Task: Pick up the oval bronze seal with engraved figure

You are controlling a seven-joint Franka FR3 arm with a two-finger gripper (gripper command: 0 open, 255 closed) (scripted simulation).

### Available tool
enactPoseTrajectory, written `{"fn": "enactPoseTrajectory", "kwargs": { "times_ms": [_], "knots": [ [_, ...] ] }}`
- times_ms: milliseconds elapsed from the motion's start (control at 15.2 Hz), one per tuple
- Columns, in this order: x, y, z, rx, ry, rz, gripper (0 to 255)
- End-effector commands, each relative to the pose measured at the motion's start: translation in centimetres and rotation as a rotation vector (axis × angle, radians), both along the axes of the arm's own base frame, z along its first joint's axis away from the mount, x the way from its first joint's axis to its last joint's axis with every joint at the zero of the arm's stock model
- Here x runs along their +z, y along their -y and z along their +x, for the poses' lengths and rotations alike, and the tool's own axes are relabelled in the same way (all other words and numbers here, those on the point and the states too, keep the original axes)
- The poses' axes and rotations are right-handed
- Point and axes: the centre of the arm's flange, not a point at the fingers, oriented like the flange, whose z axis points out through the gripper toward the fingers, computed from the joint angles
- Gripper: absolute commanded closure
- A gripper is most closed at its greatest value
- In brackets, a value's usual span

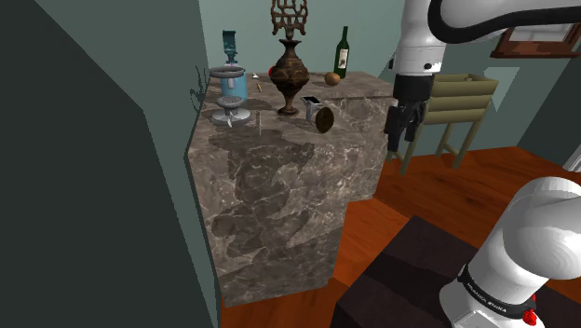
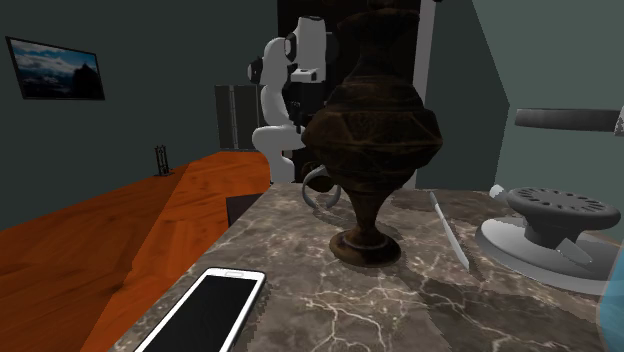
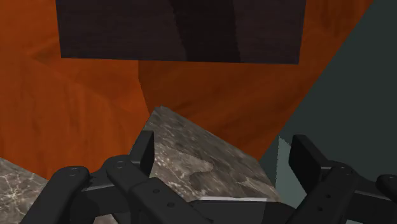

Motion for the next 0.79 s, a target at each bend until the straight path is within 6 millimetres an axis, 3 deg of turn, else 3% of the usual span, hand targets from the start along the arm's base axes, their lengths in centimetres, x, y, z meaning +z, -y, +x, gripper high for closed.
{"fn": "enactPoseTrajectory", "kwargs": {
  "times_ms": [0, 726],
  "knots": [
    [0.0, 0.0, 0.0, 0.0, 0.0, 0.0, 0],
    [-4.3, -0.8, 10.0, -0.379, 0.237, -0.065, 0]
  ]
}}
